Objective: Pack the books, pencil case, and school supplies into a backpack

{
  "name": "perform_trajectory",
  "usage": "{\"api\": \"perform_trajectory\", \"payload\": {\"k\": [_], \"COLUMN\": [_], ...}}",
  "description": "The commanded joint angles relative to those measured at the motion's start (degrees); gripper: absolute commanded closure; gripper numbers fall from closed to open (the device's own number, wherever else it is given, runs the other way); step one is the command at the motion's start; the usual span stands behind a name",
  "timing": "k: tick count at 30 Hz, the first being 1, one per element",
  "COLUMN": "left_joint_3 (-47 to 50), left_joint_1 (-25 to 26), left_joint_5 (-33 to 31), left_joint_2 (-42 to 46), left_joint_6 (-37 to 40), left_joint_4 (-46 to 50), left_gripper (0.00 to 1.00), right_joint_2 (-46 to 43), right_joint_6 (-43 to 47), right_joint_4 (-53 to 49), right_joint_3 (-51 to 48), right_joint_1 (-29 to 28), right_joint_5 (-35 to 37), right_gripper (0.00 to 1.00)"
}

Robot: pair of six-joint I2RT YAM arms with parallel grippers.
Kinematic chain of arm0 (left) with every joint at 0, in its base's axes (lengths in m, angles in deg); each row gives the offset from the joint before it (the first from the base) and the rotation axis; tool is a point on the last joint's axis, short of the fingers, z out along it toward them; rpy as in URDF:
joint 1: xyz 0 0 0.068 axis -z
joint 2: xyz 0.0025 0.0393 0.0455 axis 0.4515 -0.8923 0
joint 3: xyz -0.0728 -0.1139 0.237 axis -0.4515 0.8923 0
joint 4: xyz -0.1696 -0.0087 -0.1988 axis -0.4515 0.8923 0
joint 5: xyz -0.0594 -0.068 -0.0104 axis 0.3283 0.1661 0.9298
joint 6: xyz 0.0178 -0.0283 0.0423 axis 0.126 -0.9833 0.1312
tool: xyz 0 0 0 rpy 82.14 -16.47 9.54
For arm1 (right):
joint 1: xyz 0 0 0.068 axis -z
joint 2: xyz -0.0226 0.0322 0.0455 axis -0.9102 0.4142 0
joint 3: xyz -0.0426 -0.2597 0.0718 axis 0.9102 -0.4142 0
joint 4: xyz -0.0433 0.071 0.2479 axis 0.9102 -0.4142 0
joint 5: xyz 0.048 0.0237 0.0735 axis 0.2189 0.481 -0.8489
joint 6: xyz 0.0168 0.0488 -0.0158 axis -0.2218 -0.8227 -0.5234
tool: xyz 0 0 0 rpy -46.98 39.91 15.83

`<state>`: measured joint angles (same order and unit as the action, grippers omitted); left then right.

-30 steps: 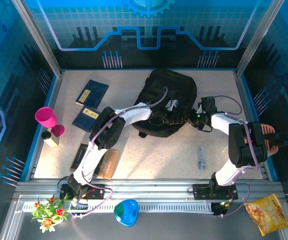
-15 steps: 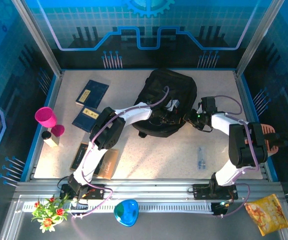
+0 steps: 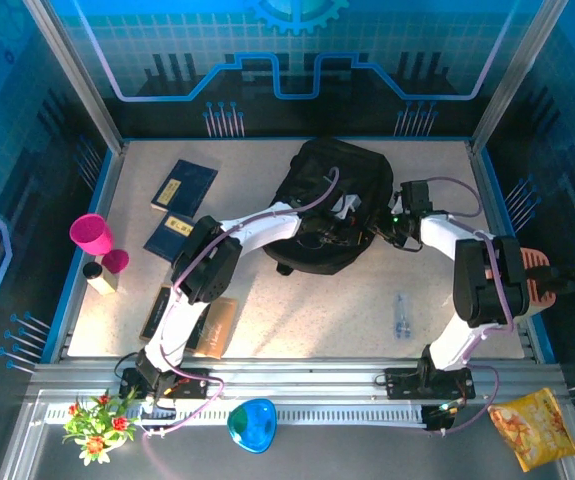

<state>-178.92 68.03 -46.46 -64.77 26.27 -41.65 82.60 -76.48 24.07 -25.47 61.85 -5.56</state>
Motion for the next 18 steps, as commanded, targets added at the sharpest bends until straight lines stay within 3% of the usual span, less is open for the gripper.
{"api": "perform_trajectory", "payload": {"k": [1, 8, 18], "left_joint_3": [1.7, 4.7, 16.2], "left_joint_1": [0.4, 0.6, 0.5], "left_joint_5": [-1.0, -2.8, -10.2], "left_joint_2": [3.5, 6.8, 17.4], "left_joint_6": [0.9, 1.1, 6.0], "left_joint_4": [3.2, 8.6, 14.7], "left_gripper": [1.00, 1.00, 1.00], "right_joint_2": [1.7, 2.9, 5.4], "right_joint_6": [0.5, 0.2, 0.3], "right_joint_4": [-1.6, -1.4, -0.7], "right_joint_3": [1.8, 2.4, 5.1], "right_joint_1": [0.9, 1.0, 0.9], "right_joint_5": [0.4, 2.8, 3.4], "right_gripper": [0.76, 0.81, 0.87]}}
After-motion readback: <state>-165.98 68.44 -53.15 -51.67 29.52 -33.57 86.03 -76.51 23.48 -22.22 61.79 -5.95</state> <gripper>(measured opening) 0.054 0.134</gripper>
